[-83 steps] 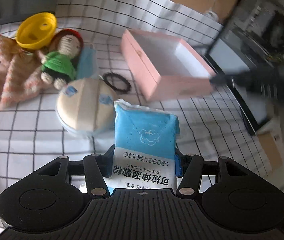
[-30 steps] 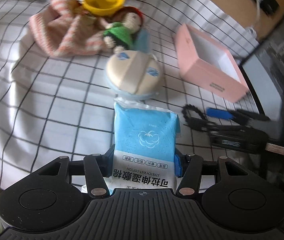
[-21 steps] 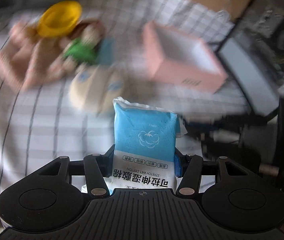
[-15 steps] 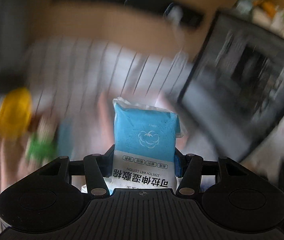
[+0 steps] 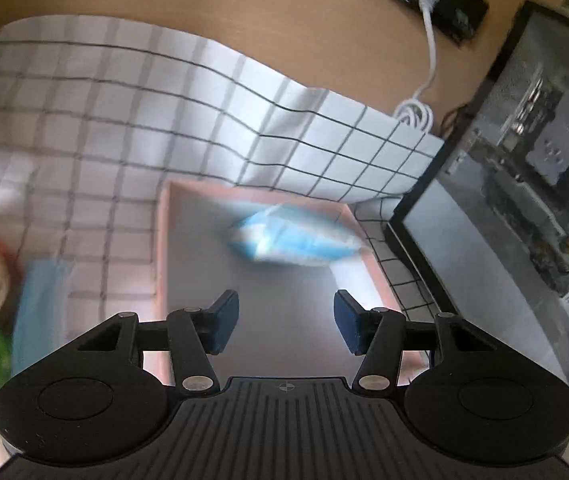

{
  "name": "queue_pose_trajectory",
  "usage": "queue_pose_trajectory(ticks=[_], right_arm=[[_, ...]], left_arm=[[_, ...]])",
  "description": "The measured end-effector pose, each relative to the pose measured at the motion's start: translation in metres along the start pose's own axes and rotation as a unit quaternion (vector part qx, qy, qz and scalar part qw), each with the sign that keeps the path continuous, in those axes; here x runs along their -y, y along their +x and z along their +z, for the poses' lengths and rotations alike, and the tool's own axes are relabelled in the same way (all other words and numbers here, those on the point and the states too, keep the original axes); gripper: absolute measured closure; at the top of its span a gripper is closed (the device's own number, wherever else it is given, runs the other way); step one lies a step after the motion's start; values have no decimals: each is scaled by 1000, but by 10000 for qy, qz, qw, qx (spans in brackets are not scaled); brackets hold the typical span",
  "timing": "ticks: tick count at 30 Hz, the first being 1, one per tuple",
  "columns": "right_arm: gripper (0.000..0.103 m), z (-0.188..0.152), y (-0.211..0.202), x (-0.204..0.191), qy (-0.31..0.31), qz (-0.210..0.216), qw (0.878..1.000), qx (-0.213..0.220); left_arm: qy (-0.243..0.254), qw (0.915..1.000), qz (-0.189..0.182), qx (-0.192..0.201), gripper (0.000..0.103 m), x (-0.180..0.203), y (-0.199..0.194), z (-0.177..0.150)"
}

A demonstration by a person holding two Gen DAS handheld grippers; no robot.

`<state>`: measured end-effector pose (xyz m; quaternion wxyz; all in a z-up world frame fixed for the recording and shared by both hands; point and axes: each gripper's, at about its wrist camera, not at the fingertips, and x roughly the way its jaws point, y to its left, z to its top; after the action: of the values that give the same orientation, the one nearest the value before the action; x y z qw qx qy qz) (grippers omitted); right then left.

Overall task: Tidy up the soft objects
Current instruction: 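Release the wipes pack into the pink box with the left tool while the right tool drops the bracelet in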

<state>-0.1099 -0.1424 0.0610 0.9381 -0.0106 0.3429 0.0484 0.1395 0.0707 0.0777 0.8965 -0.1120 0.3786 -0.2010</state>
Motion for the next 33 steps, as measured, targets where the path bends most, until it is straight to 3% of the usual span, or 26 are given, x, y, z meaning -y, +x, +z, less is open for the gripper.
queue_pose_trajectory(ticks=[3,7,8,11,14,17,22,27,29,33], right_arm=[[87,26,5,0,-62,229,9994,234],[87,107,20,-7,-192,561,9946,850],[82,129,25,-8,-190,661,9923,1030],[21,186,45,-9,3,718,9893,1267],[18,202,51,-8,256,839,9856,1443],[13,186,57,-11,196,913,9867,1334],[12,123,76,-28,-102,746,9956,565],[12,62,73,-49,-417,764,9962,36],[12,50,66,-59,-582,747,9955,23],[10,40,52,-76,-797,582,9947,296]], left_arm=[[37,9998,20,169,46,-16,-42,-27],[492,9984,281,-38,46,-20,-82,-73],[475,9982,360,-120,46,-23,-89,-82],[87,9976,609,-308,46,-40,-105,-109],[-219,9935,1051,-380,46,-57,-122,-129],[-348,9888,1413,-323,46,-71,-141,-145],[-981,9811,1667,-32,46,-103,-161,-151],[-1573,9757,1479,380,46,-131,-168,-131],[-1577,9755,1457,479,46,-138,-166,-117],[-1017,9812,1536,576,46,-140,-157,-76]])
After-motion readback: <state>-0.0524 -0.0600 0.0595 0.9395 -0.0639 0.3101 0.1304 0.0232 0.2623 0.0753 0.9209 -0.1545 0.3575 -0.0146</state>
